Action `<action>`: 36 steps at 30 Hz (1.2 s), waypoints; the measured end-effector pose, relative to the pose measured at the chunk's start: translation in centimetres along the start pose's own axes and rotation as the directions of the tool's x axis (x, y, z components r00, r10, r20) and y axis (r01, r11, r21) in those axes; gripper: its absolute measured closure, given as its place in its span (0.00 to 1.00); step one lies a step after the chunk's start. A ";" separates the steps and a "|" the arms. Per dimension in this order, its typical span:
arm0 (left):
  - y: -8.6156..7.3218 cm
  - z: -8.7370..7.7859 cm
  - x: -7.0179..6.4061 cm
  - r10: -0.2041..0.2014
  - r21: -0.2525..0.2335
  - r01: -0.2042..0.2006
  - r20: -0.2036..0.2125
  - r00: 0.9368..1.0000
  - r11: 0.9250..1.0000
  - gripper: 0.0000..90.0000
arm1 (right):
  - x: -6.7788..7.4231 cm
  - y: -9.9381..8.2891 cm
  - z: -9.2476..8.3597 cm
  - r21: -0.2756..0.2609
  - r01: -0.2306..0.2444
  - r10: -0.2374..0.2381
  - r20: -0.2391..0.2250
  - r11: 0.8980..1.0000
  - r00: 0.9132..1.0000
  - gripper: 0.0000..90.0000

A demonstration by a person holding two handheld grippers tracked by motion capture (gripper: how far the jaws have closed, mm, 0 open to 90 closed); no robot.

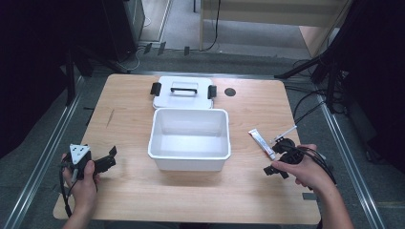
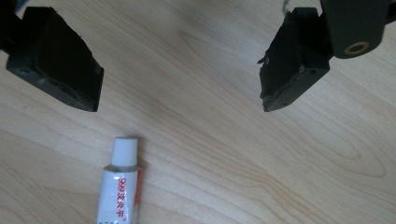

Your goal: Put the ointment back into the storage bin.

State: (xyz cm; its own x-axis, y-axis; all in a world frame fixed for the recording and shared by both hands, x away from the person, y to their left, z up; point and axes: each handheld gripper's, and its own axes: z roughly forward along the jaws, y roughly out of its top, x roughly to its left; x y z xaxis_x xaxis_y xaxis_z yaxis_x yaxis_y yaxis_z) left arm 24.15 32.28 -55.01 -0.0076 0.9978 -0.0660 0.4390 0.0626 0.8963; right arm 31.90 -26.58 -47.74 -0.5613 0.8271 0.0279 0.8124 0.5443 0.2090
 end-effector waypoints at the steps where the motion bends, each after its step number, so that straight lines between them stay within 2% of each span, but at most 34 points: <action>1: 0.0 0.0 0.0 0.000 0.001 0.000 0.001 1.000 1.000 0.00 | 0.1 0.4 -0.1 0.023 -0.007 0.006 0.019 1.000 1.000 0.14; 3: 0.0 0.0 0.0 -0.001 0.006 0.001 0.001 1.000 1.000 0.00 | 0.2 1.4 0.0 0.071 -0.025 0.020 0.068 0.997 0.997 0.14; 6: 0.0 0.0 0.0 -0.002 0.007 0.002 0.000 1.000 1.000 0.00 | 0.6 2.5 0.3 0.147 0.001 -0.020 0.125 0.989 0.992 0.15; 9: 0.0 0.0 0.0 -0.004 0.008 0.004 0.001 1.000 1.000 0.00 | 0.5 3.5 0.5 0.186 -0.010 -0.012 0.116 0.983 0.993 0.16; 10: 0.0 0.0 0.0 -0.004 0.007 0.004 0.002 1.000 1.000 0.00 | 0.3 3.8 0.6 0.185 -0.009 -0.011 0.107 0.983 0.994 0.19; 13: 0.0 0.0 0.1 -0.004 0.008 0.004 0.004 1.000 1.000 0.00 | -0.4 4.6 0.9 0.206 -0.017 -0.001 0.090 0.978 0.996 0.37; 14: 0.0 0.0 0.1 -0.004 0.008 0.004 0.004 1.000 1.000 0.00 | -0.7 4.9 1.0 0.215 -0.011 -0.002 0.064 0.977 0.998 0.39; 15: 0.0 0.0 0.1 -0.005 0.009 0.005 0.006 1.000 1.000 0.00 | -0.9 5.2 1.1 0.235 -0.011 -0.003 0.059 0.972 0.998 0.40; 17: 0.0 0.0 0.1 -0.007 0.013 0.007 0.010 1.000 1.000 0.00 | -1.0 5.8 1.3 0.248 -0.011 -0.009 0.078 0.969 0.997 0.43; 20: 0.0 0.0 0.2 -0.009 0.011 0.009 0.010 1.000 1.000 0.00 | -1.1 6.3 1.3 0.247 -0.016 -0.008 0.096 0.969 0.995 0.45; 22: 0.0 0.0 0.2 -0.009 0.011 0.009 0.011 1.000 1.000 0.00 | -1.2 7.0 1.5 0.242 0.000 -0.029 0.117 0.970 0.993 0.46; 28: 0.0 0.0 0.2 -0.015 0.016 0.014 0.017 1.000 1.000 0.00 | -1.8 7.8 2.6 0.263 -0.012 -0.017 0.110 0.965 0.994 0.51; 33: 0.1 0.1 0.2 -0.017 0.023 0.017 0.020 1.000 1.000 0.00 | -2.5 8.4 2.7 0.214 -0.047 0.029 0.088 0.976 0.996 0.51; 36: 0.1 0.1 0.2 -0.019 0.023 0.019 0.020 1.000 1.000 0.00 | -2.6 8.7 2.9 0.200 -0.049 0.034 0.077 0.979 0.996 0.52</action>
State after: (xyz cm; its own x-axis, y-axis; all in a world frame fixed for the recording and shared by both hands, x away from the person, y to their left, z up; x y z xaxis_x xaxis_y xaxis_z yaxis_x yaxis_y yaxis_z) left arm 24.29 32.52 -55.02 0.0025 0.9958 -0.0920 0.4593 0.0806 0.8846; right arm 40.89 -23.61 -48.81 -0.5196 0.8535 -0.0400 0.8540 0.5203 0.0077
